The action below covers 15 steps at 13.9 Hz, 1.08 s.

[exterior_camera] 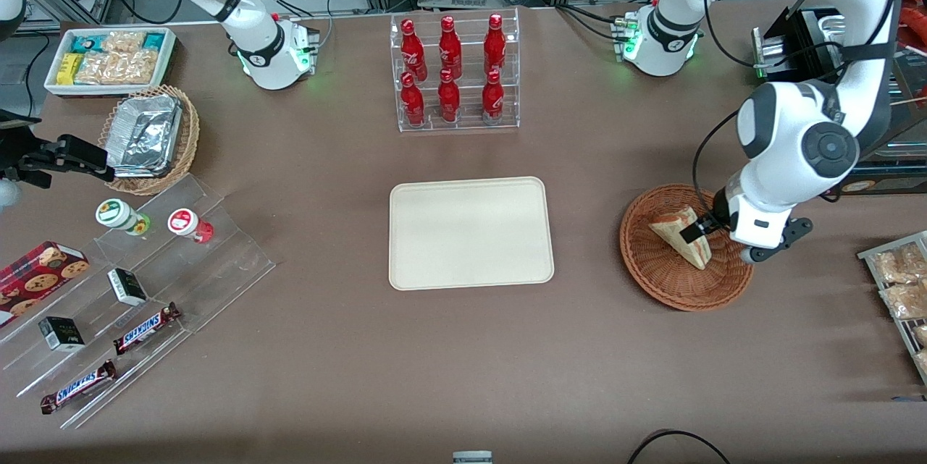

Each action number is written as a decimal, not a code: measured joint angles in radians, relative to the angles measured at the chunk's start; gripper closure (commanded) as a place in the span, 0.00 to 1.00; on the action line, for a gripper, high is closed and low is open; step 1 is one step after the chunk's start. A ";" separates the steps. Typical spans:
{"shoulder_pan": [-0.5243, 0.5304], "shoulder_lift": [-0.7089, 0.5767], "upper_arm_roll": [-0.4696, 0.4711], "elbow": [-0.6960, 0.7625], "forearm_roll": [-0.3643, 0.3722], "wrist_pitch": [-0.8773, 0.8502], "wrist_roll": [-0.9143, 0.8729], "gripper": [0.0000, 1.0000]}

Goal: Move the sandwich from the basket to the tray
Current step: 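Lower the left gripper and close it on the wrapped sandwich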

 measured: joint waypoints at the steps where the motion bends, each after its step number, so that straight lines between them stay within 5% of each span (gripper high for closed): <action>1: -0.002 0.006 -0.001 -0.002 0.000 0.004 -0.045 0.00; 15: -0.001 0.016 0.002 -0.165 0.000 0.193 -0.083 0.00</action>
